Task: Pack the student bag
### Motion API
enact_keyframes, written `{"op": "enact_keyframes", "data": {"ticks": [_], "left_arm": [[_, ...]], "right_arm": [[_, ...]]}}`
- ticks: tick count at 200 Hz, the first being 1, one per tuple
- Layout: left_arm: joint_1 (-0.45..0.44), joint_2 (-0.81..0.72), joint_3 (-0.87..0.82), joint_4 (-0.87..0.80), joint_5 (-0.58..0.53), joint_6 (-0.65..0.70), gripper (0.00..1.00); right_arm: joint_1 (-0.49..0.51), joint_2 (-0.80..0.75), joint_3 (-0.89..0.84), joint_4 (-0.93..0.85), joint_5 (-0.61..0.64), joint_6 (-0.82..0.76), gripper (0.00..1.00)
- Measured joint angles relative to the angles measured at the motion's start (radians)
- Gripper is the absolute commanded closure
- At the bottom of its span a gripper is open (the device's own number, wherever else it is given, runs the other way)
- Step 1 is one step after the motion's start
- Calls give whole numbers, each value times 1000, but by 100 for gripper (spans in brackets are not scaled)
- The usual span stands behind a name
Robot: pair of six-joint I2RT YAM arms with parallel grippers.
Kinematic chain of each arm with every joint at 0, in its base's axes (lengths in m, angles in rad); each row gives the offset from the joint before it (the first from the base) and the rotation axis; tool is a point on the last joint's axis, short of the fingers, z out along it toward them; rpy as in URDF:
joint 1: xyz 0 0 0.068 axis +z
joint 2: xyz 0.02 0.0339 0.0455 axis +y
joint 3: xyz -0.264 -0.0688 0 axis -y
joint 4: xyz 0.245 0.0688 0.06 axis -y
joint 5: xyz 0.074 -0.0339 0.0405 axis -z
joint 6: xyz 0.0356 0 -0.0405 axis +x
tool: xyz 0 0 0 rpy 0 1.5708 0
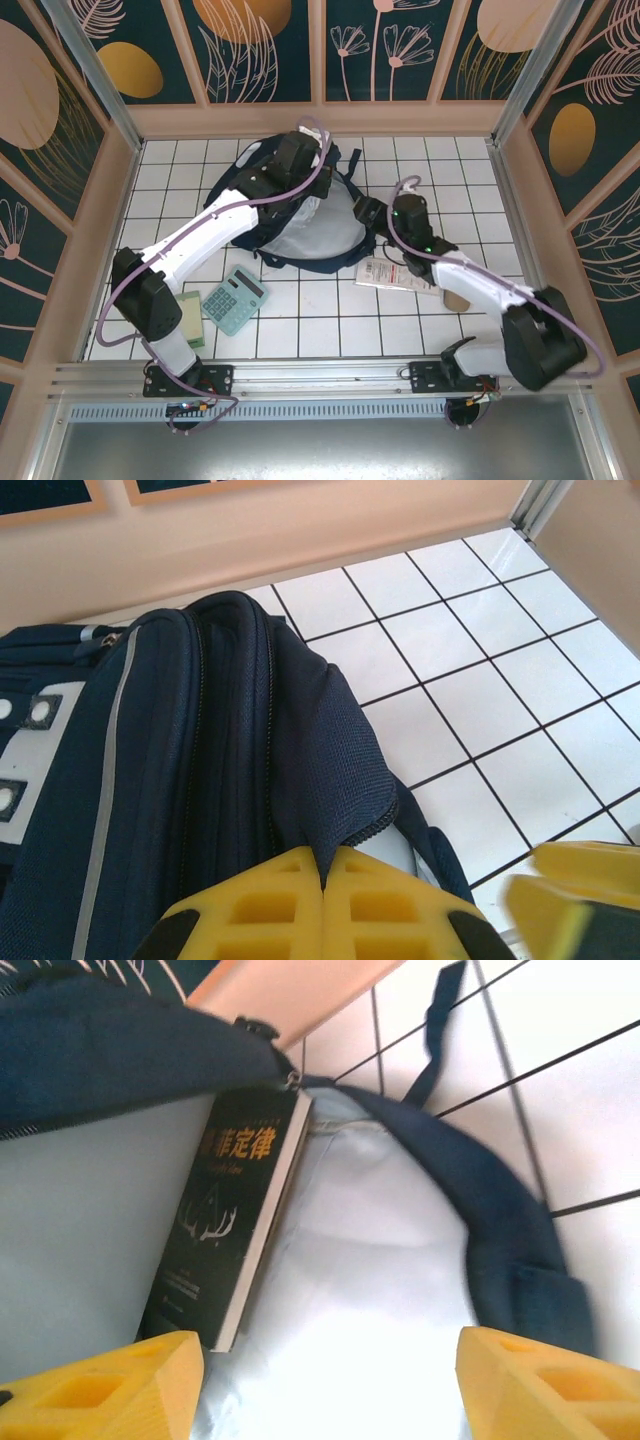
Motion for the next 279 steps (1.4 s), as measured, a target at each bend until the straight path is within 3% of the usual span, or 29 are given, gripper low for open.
{"op": "enact_keyframes", "data": {"ticks": [50, 82, 106, 179, 279], "left_arm": [[0, 2, -21, 34, 9, -8, 100], [5, 34, -21, 63, 3, -32, 100], [28, 55, -21, 71, 11, -61, 100], [68, 56, 6, 77, 2, -91, 99], [80, 56, 30, 73, -16, -103, 99]], "right_arm": [[-11, -231, -137, -65, 42, -55, 25], [3, -295, -223, -42, -55, -106, 25], [77, -279, -254, 7, -127, -139, 28], [344, 96, -114, 180, -251, -186, 38], [506, 601, 247, 261, -306, -182, 64]]}}
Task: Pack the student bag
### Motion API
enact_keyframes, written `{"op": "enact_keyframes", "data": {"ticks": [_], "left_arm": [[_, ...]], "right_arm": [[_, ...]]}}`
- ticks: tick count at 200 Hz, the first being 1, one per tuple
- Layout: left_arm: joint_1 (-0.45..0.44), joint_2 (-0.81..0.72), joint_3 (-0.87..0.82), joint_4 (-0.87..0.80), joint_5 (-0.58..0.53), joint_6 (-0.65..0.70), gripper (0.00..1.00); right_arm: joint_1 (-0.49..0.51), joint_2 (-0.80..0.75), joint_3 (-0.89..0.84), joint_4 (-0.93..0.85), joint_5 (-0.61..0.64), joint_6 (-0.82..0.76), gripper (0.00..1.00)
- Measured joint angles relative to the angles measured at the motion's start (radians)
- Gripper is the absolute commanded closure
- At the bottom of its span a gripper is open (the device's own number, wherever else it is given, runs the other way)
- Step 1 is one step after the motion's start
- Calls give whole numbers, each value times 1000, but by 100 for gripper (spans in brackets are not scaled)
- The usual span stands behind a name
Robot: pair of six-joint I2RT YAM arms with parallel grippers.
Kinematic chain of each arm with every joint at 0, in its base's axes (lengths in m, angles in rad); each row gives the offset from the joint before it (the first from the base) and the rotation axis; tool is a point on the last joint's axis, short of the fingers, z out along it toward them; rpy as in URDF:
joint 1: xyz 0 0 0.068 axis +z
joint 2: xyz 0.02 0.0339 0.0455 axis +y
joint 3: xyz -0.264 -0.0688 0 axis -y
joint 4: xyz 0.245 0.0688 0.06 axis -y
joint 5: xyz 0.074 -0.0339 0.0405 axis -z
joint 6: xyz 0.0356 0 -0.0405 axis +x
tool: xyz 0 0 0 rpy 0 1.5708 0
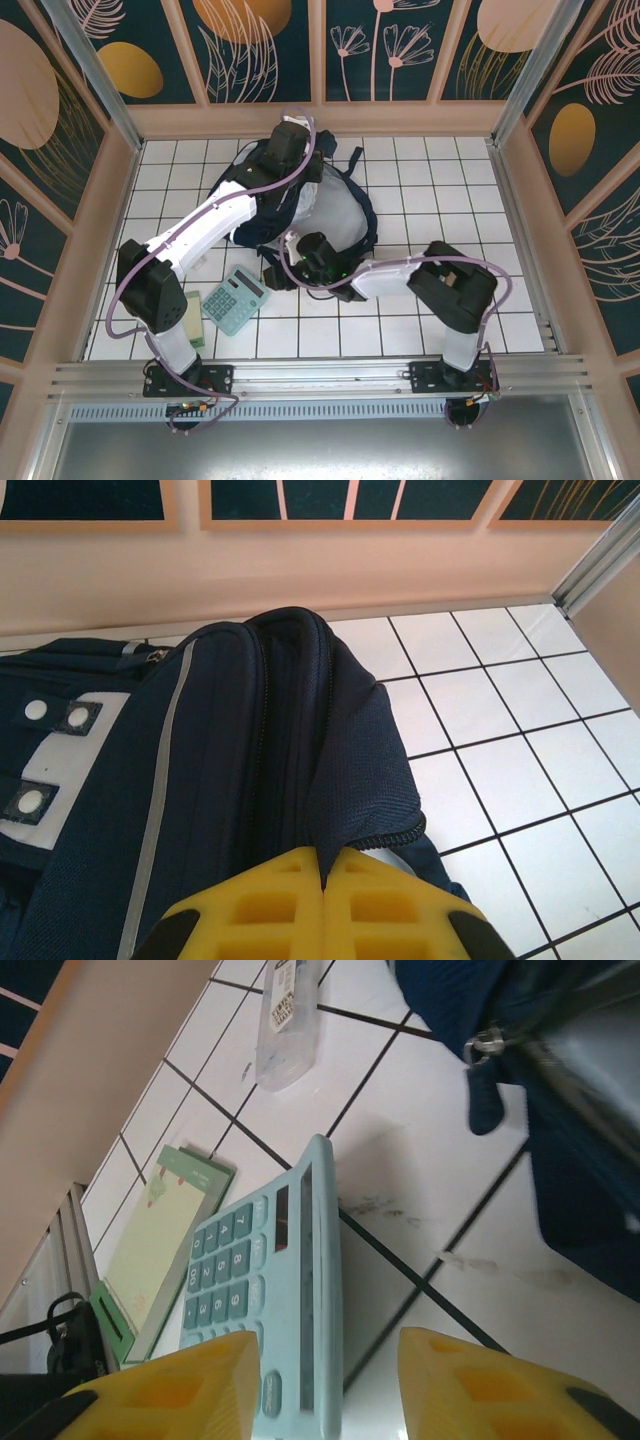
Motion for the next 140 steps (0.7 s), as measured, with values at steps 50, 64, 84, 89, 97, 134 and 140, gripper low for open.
{"op": "enact_keyframes", "data": {"ticks": [50, 64, 84, 89, 97, 134, 140], "left_arm": [[0, 0, 0, 0, 0, -5, 99], [0, 0, 0, 0, 1, -6, 99], [0, 0, 0, 0, 1, -6, 99], [0, 0, 0, 0, 1, -6, 99], [0, 0, 0, 0, 1, -6, 99], [0, 0, 0, 0, 1, -6, 99], [0, 0, 0, 0, 1, -6, 99]], "right_arm": [[16, 109, 65, 12, 12, 7, 65], [16, 127, 79, 13, 16, 11, 65], [16, 146, 103, 19, 16, 22, 66], [16, 150, 106, 21, 17, 23, 66], [16, 154, 111, 25, 17, 23, 67], [16, 169, 123, 29, 18, 26, 70], [16, 171, 124, 29, 18, 26, 71]]}}
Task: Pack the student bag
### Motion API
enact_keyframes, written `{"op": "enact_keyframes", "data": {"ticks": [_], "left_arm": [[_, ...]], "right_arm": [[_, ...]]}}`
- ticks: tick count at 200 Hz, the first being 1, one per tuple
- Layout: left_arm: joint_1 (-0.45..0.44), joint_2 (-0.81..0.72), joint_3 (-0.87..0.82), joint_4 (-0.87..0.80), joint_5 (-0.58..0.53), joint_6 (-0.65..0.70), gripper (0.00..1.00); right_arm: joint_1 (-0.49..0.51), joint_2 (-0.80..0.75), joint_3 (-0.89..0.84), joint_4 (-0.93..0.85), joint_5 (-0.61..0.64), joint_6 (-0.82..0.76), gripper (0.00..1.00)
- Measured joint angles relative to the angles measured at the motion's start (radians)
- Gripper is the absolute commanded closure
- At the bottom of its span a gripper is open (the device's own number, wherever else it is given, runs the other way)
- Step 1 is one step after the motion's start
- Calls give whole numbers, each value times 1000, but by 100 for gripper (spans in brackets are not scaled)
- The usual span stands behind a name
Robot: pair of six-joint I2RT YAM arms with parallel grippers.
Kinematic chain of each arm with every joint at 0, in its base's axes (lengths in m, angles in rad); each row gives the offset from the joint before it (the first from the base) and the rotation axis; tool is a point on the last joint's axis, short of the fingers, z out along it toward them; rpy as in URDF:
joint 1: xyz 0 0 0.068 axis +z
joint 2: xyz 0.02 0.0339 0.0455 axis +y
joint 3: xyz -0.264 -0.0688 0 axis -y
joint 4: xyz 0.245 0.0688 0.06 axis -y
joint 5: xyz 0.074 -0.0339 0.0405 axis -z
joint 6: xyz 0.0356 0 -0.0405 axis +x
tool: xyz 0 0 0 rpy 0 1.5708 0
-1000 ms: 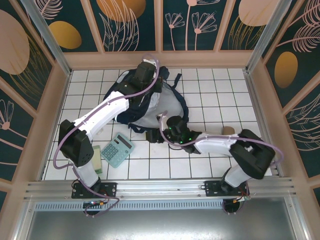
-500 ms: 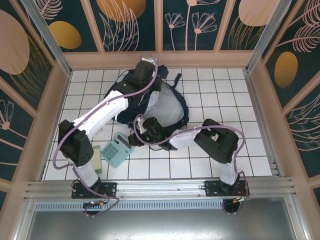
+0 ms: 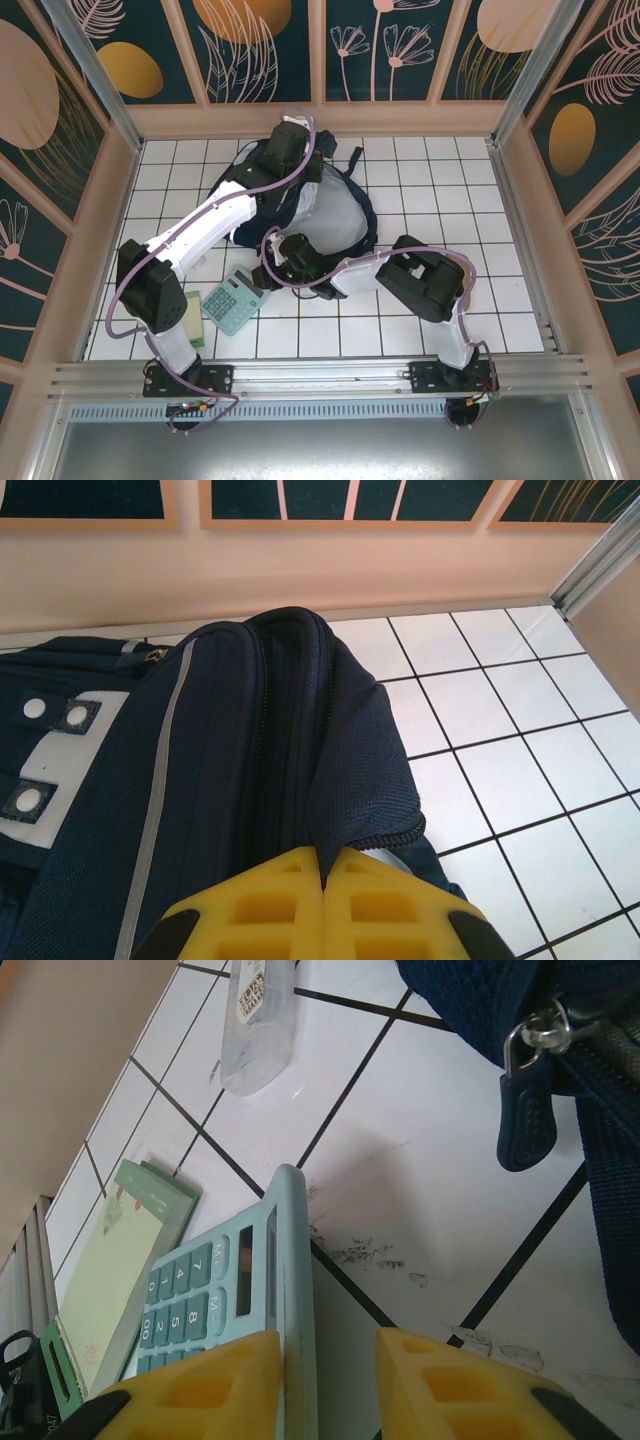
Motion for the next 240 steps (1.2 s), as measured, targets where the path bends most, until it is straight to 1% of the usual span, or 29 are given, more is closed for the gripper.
{"op": "enact_keyframes", "data": {"ticks": [114, 154, 168, 212, 240], "left_arm": [[0, 0, 0, 0, 4, 0, 99], [4, 0, 0, 0, 13, 0, 99], [5, 0, 0, 0, 16, 0, 99], [6, 0, 0, 0, 18, 0, 98], [7, 0, 0, 0, 18, 0, 98]], "right_arm": [[0, 25, 18, 14, -9, 3, 71], [0, 25, 21, 14, -14, 4, 80], [0, 25, 21, 14, -14, 6, 85], [0, 22, 19, 23, -15, 8, 90], [-3, -21, -31, 26, -10, 22, 93]]}}
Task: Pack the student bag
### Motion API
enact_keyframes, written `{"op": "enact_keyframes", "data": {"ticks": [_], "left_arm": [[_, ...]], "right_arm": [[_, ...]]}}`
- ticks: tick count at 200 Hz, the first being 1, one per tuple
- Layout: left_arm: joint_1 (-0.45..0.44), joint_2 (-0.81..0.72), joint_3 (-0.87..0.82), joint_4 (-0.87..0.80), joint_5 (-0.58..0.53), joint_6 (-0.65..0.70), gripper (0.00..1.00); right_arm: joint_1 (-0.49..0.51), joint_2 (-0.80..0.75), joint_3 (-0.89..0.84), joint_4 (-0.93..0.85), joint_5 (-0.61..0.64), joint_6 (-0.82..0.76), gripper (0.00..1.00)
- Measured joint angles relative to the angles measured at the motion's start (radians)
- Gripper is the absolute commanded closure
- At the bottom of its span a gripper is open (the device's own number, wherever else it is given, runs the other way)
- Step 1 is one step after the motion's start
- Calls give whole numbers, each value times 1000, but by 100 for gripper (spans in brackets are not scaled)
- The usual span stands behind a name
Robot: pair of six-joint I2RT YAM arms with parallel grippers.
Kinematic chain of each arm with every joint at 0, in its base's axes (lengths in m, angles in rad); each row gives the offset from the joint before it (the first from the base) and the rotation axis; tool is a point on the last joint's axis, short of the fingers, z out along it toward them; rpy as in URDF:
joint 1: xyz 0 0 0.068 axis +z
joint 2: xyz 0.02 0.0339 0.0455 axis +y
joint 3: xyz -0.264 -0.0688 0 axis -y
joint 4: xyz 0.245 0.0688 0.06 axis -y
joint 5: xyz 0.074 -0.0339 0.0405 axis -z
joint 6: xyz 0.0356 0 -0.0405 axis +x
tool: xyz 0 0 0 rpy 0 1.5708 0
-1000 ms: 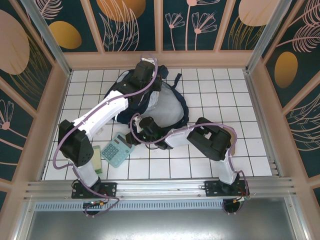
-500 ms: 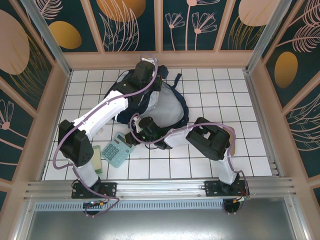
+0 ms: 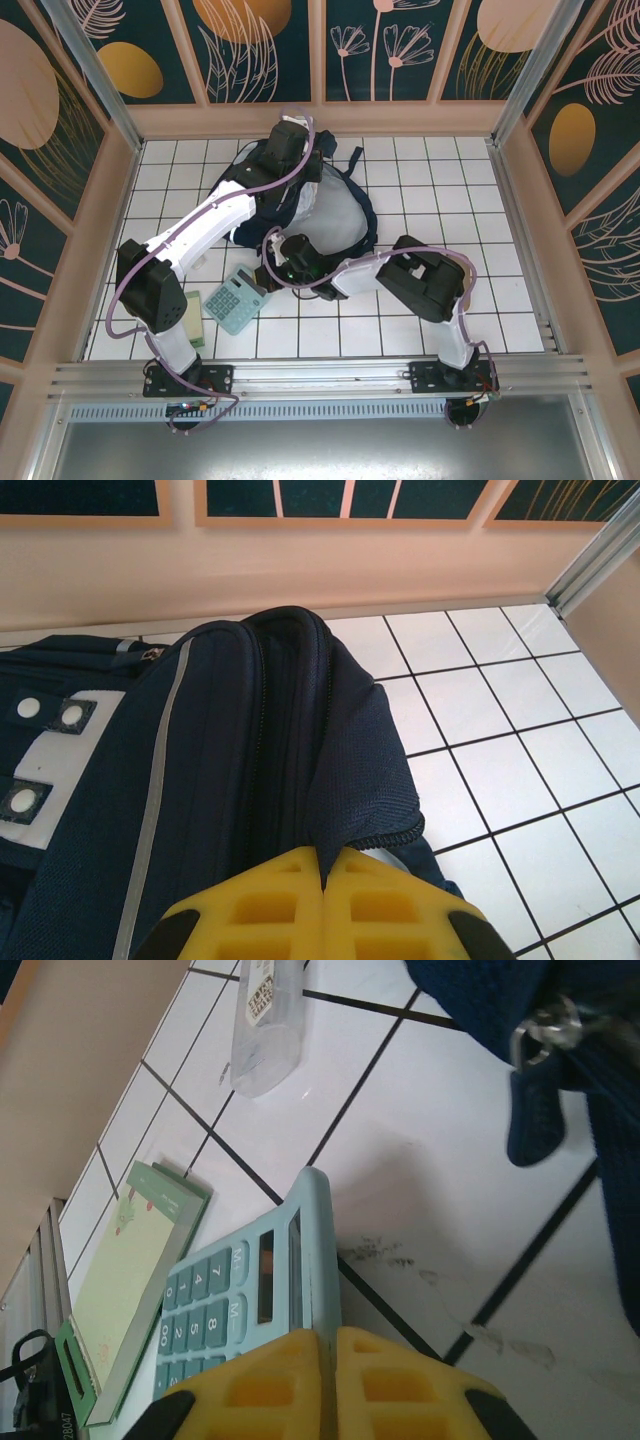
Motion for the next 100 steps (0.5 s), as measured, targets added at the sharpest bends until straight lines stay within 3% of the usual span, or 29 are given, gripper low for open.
{"op": "enact_keyframes", "data": {"ticks": [100], "left_arm": [[6, 0, 0, 0, 0, 0, 98]], "right_arm": [[-89, -315, -242, 22, 19, 21, 96]]}}
